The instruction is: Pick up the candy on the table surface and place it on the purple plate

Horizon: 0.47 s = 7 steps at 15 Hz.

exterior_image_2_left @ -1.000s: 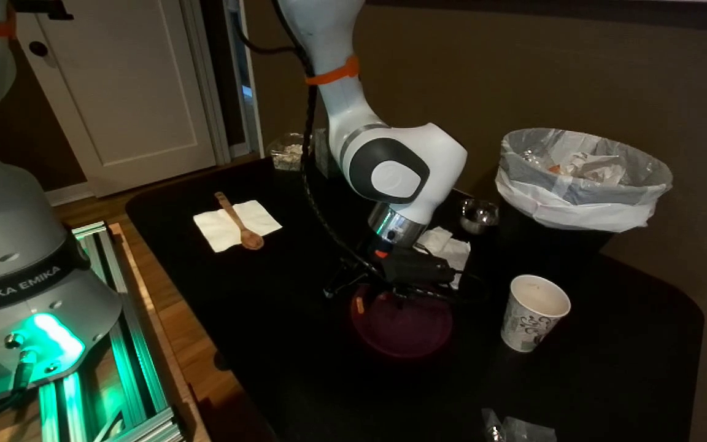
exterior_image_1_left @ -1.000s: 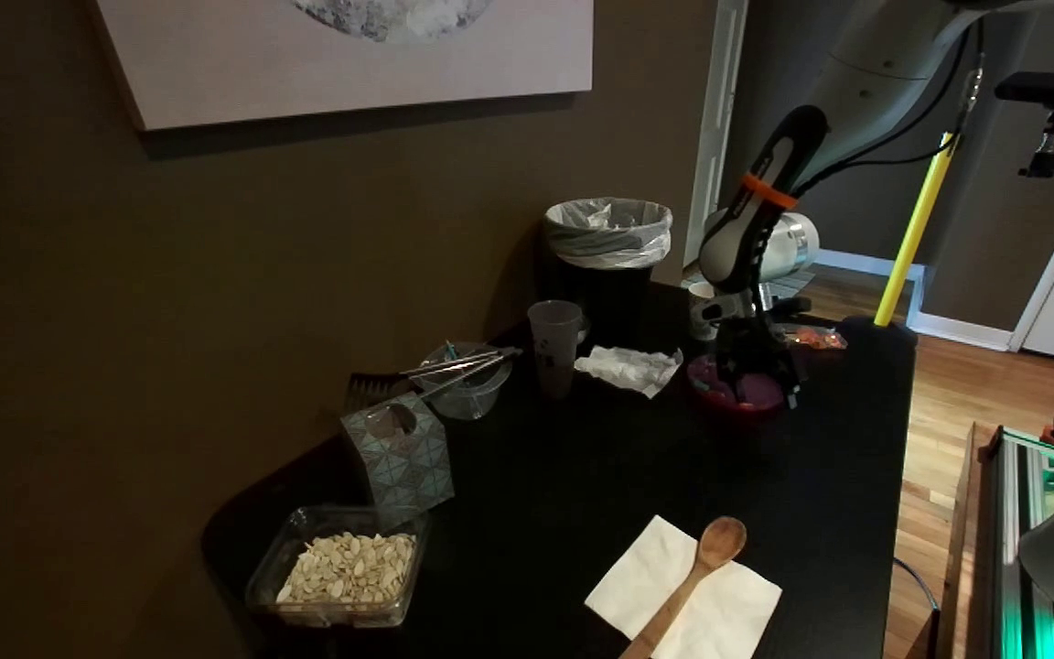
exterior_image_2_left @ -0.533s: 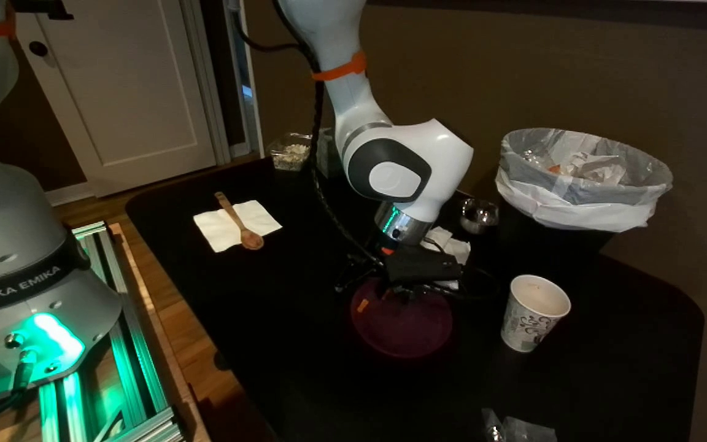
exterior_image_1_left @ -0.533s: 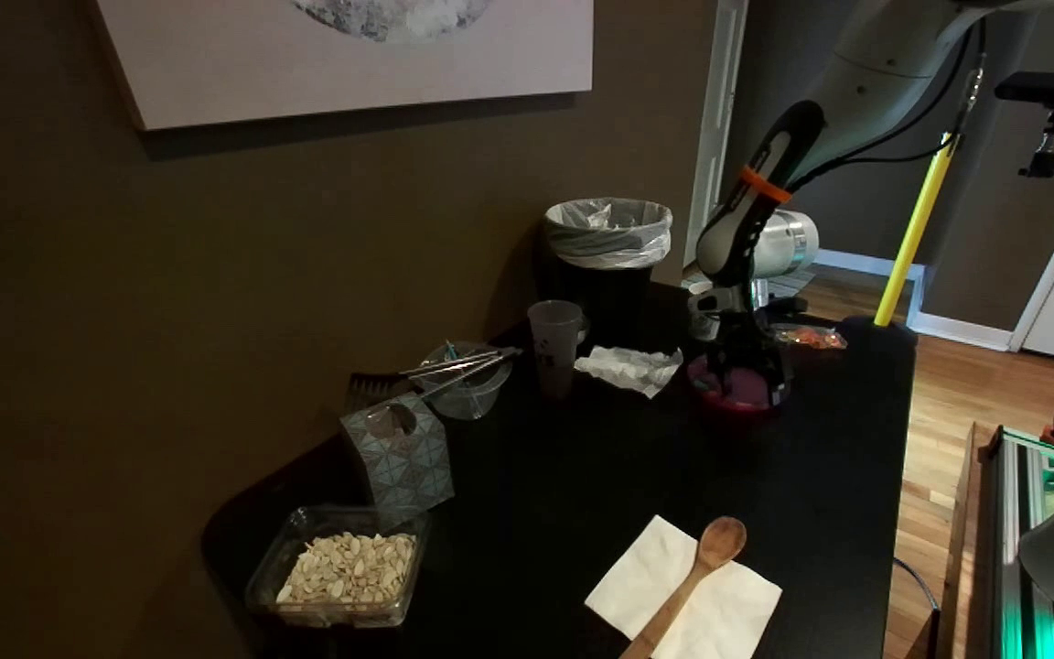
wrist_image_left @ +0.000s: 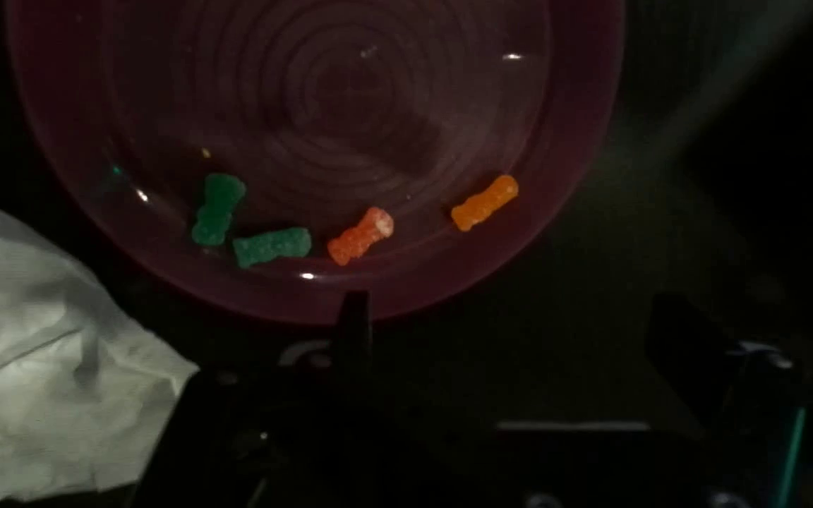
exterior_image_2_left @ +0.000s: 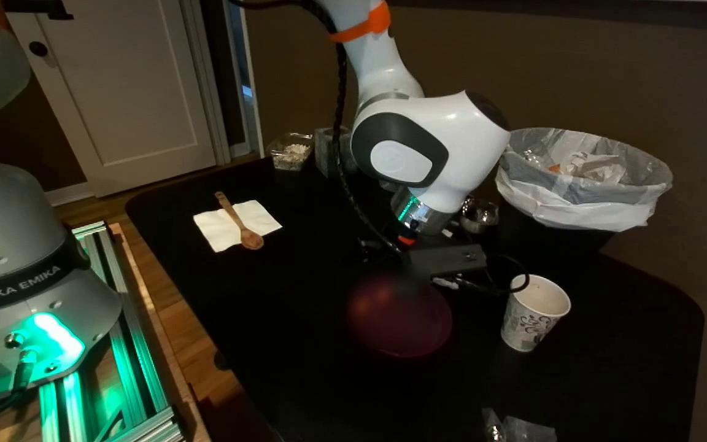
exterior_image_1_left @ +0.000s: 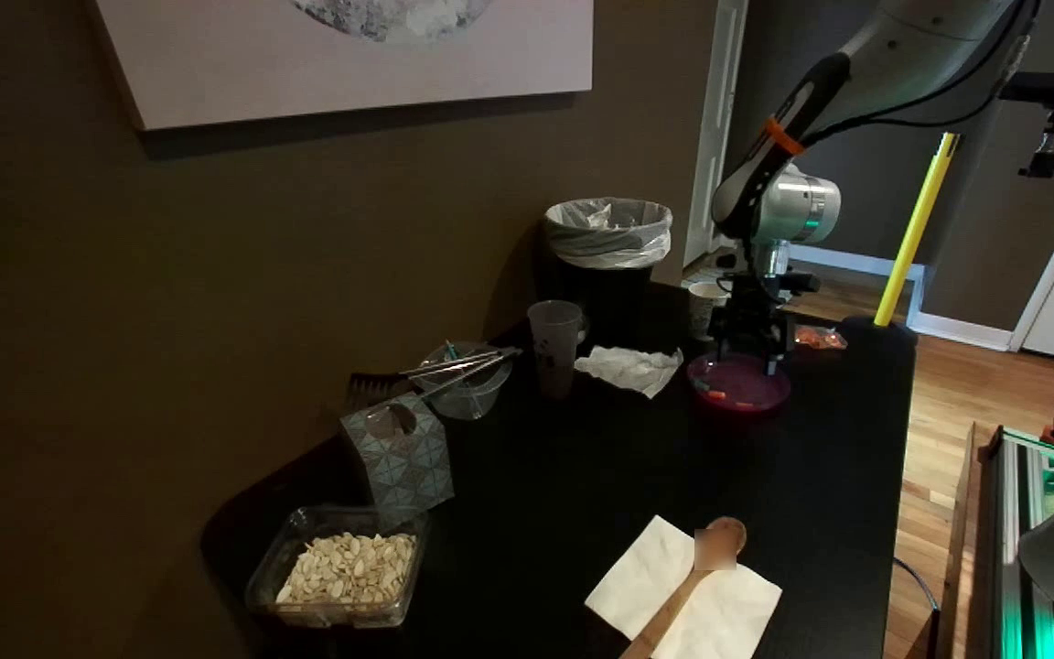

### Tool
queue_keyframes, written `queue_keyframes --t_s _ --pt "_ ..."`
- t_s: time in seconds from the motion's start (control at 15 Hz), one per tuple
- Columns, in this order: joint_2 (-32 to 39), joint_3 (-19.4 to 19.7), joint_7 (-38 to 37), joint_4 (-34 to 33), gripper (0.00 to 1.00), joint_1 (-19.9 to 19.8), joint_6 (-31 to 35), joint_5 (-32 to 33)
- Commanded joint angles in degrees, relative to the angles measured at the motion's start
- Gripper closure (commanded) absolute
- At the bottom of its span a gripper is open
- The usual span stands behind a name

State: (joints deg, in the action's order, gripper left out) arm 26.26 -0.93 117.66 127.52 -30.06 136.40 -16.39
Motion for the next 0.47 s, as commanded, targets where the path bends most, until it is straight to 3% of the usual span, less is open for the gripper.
queue_keyframes --t_s 0.0,0.2,0.4 --pt "-9.73 0.55 12.04 6.06 0.0 -2.54 -5.43 -5.91" --pt "-15.0 3.8 20.43 9.29 0.0 -0.55 -11.34 -5.24" --pt "-13.55 7.07 18.5 7.33 0.0 2.66 -12.68 -4.72"
